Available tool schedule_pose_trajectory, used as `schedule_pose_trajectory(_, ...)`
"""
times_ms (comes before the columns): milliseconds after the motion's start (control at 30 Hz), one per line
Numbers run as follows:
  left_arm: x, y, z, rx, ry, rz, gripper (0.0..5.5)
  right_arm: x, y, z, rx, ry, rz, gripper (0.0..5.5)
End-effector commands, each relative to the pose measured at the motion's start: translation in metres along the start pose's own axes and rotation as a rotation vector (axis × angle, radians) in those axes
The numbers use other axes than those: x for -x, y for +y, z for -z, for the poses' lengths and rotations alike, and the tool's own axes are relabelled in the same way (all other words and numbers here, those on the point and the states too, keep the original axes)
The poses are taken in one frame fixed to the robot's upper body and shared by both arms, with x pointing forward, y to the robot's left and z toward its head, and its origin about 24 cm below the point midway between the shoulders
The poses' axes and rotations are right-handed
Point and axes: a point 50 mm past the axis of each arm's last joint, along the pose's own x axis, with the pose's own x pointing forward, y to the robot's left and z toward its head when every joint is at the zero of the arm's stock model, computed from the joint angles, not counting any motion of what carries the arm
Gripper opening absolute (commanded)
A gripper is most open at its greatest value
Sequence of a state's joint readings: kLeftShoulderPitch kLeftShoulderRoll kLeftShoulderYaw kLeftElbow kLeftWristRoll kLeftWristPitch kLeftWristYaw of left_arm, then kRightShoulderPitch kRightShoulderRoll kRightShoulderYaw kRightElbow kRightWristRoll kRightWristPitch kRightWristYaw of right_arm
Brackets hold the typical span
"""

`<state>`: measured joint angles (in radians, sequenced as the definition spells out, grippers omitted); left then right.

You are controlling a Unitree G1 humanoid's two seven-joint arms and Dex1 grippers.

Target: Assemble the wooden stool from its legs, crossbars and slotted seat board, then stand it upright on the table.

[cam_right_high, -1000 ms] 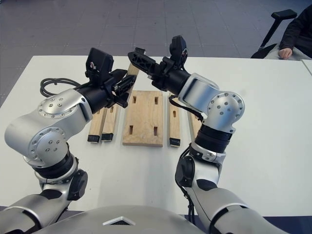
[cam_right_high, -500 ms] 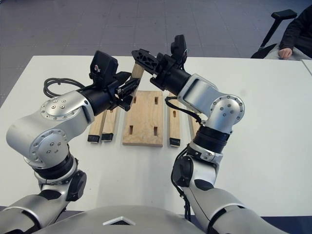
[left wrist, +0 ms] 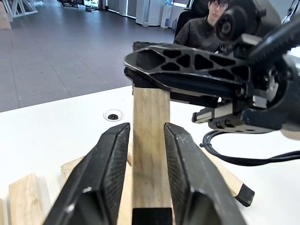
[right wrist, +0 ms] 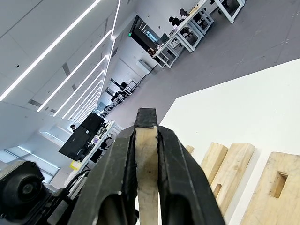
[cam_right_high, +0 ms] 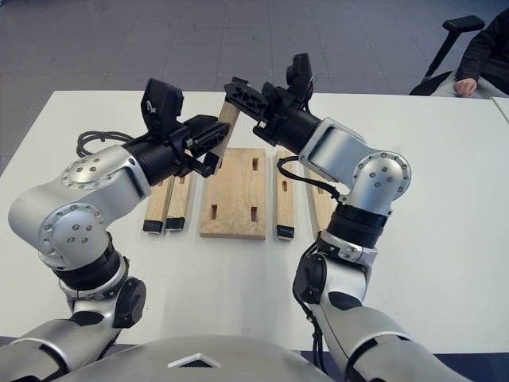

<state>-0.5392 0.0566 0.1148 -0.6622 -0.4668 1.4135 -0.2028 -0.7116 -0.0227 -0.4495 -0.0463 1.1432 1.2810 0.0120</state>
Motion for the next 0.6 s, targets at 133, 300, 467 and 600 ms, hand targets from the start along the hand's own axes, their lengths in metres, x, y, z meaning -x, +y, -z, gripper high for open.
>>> schedule_pose_trajectory(133,0.004,0.009,0.001,0.193,0.008,0.189,2.54,-0.001,0.006,-0.001,0.012,0.010,-0.055,0.43)
schedule_pose_trajectory(300,0.013,0.037,-0.010,0.494,-0.053,0.554,2.77,-0.002,0.011,-0.004,0.022,0.030,-0.119,0.43)
schedule_pose_trajectory(467,0.009,0.057,-0.012,0.640,-0.081,0.567,2.77,0.001,0.022,-0.005,0.020,0.082,-0.267,0.43)
schedule_pose_trajectory(600,0.008,0.056,-0.003,0.642,-0.020,0.548,2.77,0.002,0.027,-0.003,0.020,0.102,-0.326,0.43)
